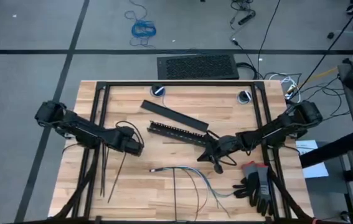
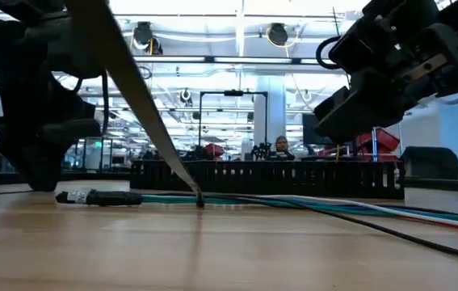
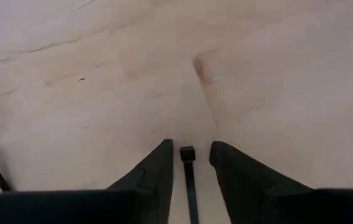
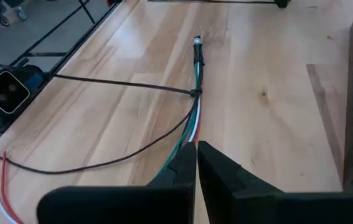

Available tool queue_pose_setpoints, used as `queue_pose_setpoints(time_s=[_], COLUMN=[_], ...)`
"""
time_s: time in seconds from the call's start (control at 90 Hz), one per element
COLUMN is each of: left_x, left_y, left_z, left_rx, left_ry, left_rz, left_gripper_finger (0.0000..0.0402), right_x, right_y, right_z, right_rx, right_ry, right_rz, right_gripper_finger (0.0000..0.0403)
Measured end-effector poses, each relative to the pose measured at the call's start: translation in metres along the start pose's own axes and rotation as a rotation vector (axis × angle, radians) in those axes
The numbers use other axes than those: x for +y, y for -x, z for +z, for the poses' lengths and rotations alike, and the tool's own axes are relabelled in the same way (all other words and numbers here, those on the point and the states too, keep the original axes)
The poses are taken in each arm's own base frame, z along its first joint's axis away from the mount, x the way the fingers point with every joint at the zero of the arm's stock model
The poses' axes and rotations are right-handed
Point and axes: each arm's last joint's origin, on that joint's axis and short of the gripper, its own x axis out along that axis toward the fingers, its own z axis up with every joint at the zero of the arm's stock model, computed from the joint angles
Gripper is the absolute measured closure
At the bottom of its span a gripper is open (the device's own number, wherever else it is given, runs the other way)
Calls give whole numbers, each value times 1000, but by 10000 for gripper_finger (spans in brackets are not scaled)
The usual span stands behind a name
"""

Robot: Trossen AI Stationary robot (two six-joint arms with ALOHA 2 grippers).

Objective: Ziptie cables
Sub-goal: Wrap the cable wires with the black zip tie

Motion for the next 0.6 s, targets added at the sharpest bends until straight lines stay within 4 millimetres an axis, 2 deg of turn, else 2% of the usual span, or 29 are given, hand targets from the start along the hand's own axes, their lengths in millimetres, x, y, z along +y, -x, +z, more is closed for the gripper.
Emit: queue_pose_setpoints(time_s=[0.189, 0.422, 0.6], left_x=[-1, -5, -19], left_y=[0, 4, 22], left_z=[1, 0, 3], left_rx=[-21, -57, -136], left_ry=[3, -5, -8], left_rz=[-8, -3, -78], left_gripper_finger=[388, 390, 390], right_x=[0, 0, 0], right_y=[0, 0, 0], right_z=[-1, -1, -1], right_rx=[6, 6, 7], right_ry=[0, 0, 0], right_rz=[-1, -1, -1], right_gripper_finger=[394, 394, 394])
